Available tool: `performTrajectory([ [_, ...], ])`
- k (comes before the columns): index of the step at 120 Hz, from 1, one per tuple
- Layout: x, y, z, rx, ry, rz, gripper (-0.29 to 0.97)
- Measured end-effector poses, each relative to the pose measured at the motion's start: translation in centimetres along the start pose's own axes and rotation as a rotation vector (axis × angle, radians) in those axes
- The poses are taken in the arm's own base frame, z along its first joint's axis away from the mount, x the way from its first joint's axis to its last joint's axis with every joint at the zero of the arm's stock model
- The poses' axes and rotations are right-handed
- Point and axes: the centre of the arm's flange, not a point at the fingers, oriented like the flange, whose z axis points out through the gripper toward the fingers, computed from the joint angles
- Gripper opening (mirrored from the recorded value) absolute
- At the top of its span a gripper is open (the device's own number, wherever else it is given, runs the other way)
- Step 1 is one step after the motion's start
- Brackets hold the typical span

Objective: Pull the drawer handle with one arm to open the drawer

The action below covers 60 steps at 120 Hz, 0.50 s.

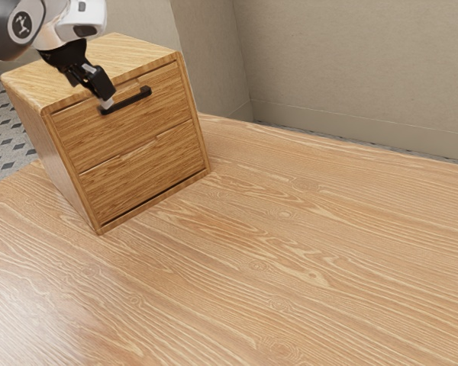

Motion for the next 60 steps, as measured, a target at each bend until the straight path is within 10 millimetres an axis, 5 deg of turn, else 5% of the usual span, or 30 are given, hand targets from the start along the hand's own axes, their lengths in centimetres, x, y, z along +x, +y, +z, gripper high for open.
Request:
performTrajectory([
  [39,1.4,-0.2,2.1,0.034,0.017,0.059,0.68],
  [60,0.9,-2.0,2.9,0.065,0.015,0.054,0.68],
])
